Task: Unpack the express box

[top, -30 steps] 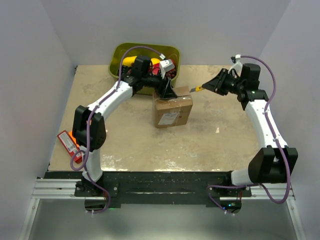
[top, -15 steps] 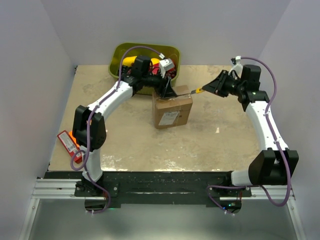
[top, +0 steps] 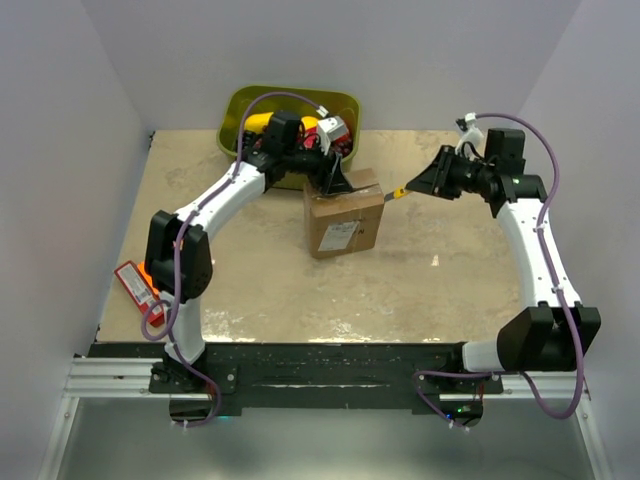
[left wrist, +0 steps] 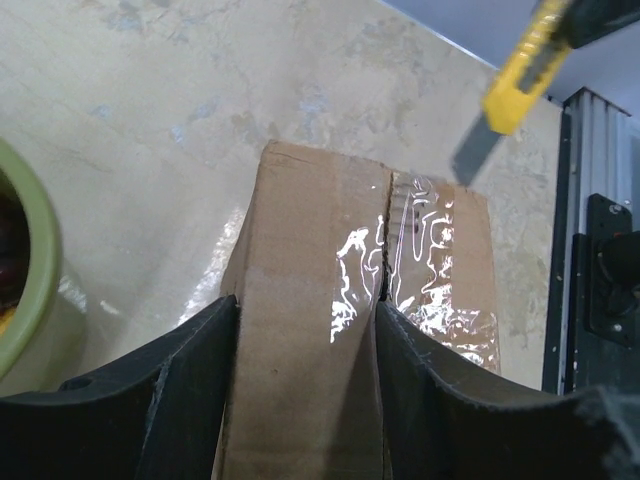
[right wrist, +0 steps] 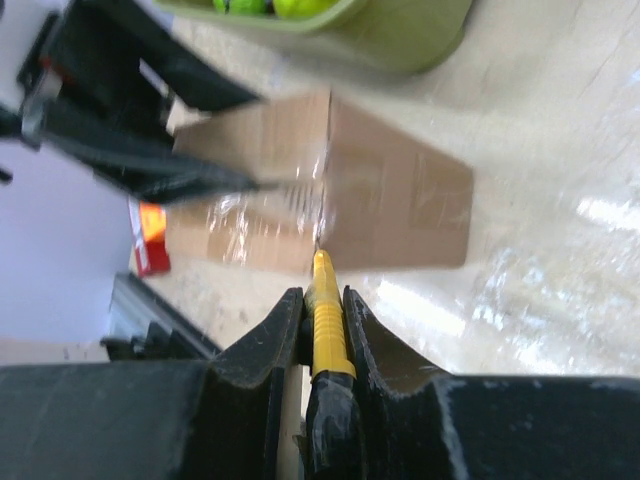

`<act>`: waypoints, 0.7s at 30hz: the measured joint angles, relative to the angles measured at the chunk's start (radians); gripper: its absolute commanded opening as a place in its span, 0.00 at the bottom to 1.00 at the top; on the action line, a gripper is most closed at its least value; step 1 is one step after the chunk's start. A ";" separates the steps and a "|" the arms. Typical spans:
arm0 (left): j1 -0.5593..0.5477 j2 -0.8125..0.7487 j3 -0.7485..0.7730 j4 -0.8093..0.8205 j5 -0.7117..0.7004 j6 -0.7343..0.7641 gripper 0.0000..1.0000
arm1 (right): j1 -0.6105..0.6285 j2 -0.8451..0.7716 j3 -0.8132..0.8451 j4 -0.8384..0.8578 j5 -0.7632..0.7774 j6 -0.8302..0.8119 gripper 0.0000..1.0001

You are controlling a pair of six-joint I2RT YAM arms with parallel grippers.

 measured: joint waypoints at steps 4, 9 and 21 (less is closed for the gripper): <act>0.003 -0.002 -0.006 0.003 -0.004 -0.010 0.07 | 0.002 0.000 0.022 -0.083 -0.011 -0.051 0.00; 0.001 -0.019 -0.040 0.033 0.015 -0.010 0.08 | 0.002 -0.011 0.031 -0.126 -0.010 -0.085 0.00; 0.013 -0.059 -0.121 0.132 0.019 -0.070 0.03 | -0.011 -0.009 0.184 -0.171 0.059 -0.140 0.00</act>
